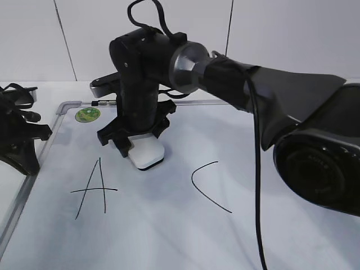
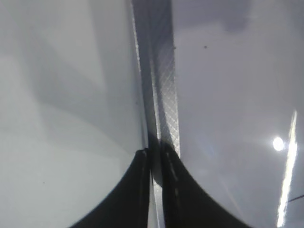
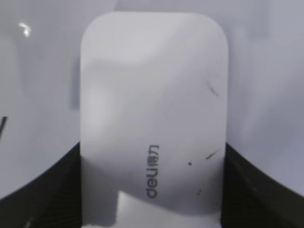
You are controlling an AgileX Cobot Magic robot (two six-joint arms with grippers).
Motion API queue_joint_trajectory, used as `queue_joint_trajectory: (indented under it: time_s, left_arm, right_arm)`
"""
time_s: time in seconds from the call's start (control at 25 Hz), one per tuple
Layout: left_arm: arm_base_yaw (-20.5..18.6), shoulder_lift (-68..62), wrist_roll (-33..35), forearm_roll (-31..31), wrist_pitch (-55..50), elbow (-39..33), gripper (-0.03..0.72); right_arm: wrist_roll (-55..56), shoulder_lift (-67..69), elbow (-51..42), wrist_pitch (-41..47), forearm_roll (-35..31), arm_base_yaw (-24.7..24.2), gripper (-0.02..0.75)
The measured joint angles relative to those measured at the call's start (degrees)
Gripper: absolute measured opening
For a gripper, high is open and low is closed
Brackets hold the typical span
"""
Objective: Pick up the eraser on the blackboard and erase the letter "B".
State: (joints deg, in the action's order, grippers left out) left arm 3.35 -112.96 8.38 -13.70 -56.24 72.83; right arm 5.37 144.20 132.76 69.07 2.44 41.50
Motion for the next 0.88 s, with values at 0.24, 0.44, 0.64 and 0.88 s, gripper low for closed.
queue_joint_trajectory:
  time_s: [0.24, 0.44, 0.64, 0.88]
  left_arm:
    - [0.0, 0.0, 0.0, 0.1, 0.0, 0.0, 0.021]
    - [0.0, 0.0, 0.0, 0.2, 0.0, 0.0, 0.021]
    - [0.0, 0.0, 0.0, 0.2, 0.1, 0.0, 0.021]
    - [-0.2, 0.0, 0.0, 0.3, 0.3, 0.0, 0.021]
  right_arm:
    - [4.1, 0.0, 0.0, 0.0, -0.3, 2.2, 0.549]
    - [6.4, 0.1, 0.0, -1.0, 0.1, 3.2, 0.549]
    - [8.1, 0.3, 0.0, -1.1, 2.8, 3.6, 0.549]
    - [9.1, 0.5, 0.1, -1.1, 1.8, 1.8, 0.549]
